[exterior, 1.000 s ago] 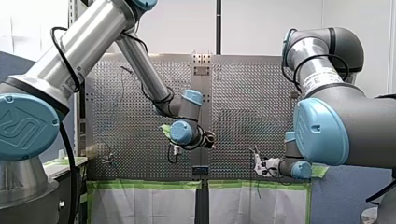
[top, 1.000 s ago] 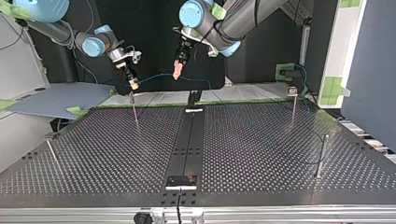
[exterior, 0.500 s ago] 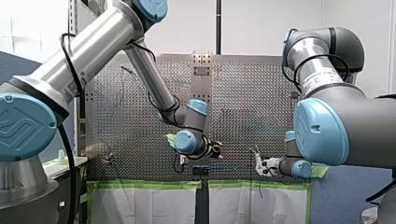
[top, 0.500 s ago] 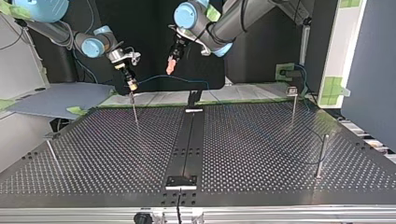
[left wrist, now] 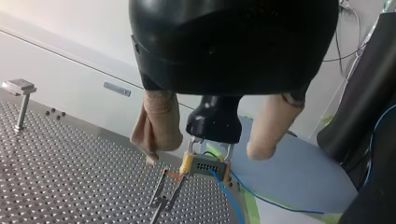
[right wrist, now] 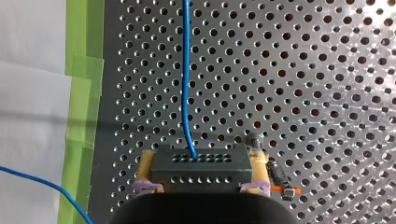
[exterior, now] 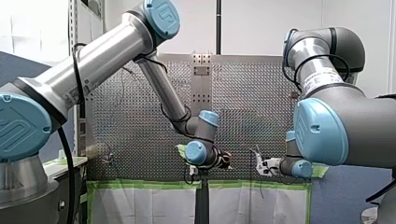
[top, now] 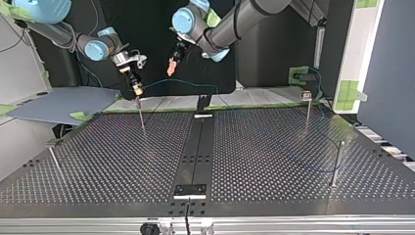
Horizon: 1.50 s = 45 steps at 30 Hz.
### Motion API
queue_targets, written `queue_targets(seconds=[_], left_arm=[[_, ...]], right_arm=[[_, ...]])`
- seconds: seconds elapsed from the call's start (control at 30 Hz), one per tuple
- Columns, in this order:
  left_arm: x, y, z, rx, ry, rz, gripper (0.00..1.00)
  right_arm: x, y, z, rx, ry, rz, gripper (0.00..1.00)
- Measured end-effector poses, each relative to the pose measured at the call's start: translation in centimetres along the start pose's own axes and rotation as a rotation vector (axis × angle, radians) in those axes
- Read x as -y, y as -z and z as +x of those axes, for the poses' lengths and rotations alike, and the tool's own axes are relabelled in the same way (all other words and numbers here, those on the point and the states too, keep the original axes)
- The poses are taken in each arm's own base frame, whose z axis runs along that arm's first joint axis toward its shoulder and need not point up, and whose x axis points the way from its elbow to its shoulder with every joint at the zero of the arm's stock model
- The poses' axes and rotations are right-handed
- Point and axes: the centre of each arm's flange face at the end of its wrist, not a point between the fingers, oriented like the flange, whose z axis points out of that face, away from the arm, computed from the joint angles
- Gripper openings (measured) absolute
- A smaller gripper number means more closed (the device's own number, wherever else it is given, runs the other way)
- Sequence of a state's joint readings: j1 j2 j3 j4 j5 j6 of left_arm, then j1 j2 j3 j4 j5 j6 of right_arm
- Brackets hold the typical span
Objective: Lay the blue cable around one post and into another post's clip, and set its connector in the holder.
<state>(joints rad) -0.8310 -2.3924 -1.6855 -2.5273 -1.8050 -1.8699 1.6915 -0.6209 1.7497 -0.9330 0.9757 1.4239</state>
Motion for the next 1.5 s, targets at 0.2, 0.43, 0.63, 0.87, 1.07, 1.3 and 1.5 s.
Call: queue_targets(seconds=[0.2, 0.43, 0.63, 0.87, 1.07, 1.3, 1.5], left_arm=[[0.3, -1.9, 0.9, 0.023, 0.039, -0.001, 1.0], [-0.4, -3.8, 2.1, 0.016, 0.07, -0.026, 1.0], [-0.8, -5.3, 3.2, 0.024, 0.068, -0.06, 1.0], [-0.5, -6.7, 2.1, 0.076, 0.081, -0.084, 1.0], [-0.7, -7.3, 1.1, 0.093, 0.079, -0.13, 1.0], [-1.1, -7.1, 1.3, 0.066, 0.047, -0.158, 1.0], [-1.1, -7.0, 1.4, 0.056, 0.032, -0.159, 1.0]], right_arm=[[0.0, 0.0, 0.0, 0.0, 0.0, 0.0, 0.09], [0.0, 0.0, 0.0, 0.0, 0.0, 0.0, 0.09], [0.0, 0.0, 0.0, 0.001, -0.002, -0.001, 0.09], [0.0, 0.0, -0.1, 0.004, -0.005, -0.001, 0.09], [0.0, 0.1, -0.1, 0.007, -0.009, -0.001, 0.09], [-0.3, 0.1, -0.1, 0.008, -0.011, -0.009, 0.09], [-0.5, 0.2, -0.1, 0.008, -0.012, -0.015, 0.09]])
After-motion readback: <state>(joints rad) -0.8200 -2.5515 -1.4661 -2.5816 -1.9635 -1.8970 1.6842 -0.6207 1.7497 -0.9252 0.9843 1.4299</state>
